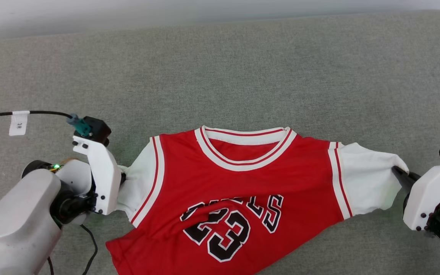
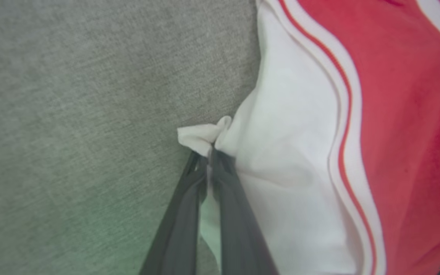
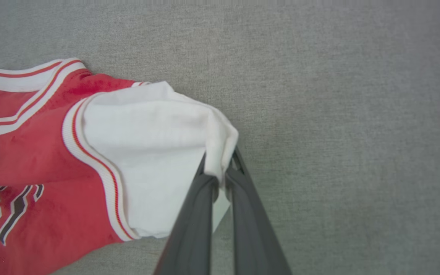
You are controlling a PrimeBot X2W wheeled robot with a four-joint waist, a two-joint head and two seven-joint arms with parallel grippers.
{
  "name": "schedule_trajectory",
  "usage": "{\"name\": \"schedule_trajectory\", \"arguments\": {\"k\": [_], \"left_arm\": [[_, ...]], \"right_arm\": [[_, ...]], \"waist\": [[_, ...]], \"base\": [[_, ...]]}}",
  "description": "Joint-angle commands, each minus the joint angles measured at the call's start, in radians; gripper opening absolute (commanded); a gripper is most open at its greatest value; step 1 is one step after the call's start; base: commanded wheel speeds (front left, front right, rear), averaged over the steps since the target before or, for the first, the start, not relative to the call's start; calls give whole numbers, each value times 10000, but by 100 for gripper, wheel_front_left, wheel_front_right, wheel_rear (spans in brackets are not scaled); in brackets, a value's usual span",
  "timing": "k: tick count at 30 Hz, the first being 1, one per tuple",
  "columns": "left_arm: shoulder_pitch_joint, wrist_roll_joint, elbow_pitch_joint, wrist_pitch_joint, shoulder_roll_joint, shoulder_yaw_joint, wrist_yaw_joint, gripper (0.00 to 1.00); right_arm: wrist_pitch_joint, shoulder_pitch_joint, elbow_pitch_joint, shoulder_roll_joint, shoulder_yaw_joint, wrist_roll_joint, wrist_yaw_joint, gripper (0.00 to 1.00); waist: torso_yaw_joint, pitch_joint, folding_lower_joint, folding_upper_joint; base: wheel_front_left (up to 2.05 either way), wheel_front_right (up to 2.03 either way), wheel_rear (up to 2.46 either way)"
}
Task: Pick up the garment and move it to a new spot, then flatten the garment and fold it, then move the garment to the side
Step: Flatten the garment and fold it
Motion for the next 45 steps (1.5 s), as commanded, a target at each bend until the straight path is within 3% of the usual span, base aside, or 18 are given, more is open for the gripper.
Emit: {"name": "schedule_trajectory", "arguments": {"k": [1,10,21,22,27,34,41,45], "left_arm": [[312,98,228,46,-158,-400,-18,0],[-1141,1376,817,-1659,136,-235,203,0],[-3393,2545,2040,-4360,-312,611,1489,0],[-4151,2686,2489,-5090,-496,888,1728,0],[-5624,2958,3076,-6211,-625,1306,2038,0],[-7665,3127,3397,-7633,-414,1924,2027,0],[-9398,3563,3087,-8002,-51,1938,1811,0],[-9898,3585,2793,-7977,-107,1974,1906,0]], "right_arm": [[-100,-148,11,-41,14,-95,-5,0],[-639,-811,579,-467,-138,-573,-9,0],[-1731,-3569,2199,-1262,423,-783,-12,0],[-2097,-4734,2672,-1421,677,-789,-12,0],[-2785,-6791,3414,-1603,927,-1001,-12,0],[-4000,-9564,4149,-1536,1070,-1633,-13,0],[-5006,-11879,4605,-1330,1227,-2069,-12,0],[-5366,-12692,4828,-1271,1475,-2105,-10,0]], "waist": [[45,-94,0,0],[354,-879,0,0],[564,-1477,0,0],[560,-1263,0,0],[528,-574,0,0],[349,654,0,0],[220,2226,0,0],[191,3124,0,0]], "base": [[0,0,0],[0,0,0],[0,0,0],[0,0,0],[0,0,0],[0,0,0],[0,0,0],[0,0,0]]}}
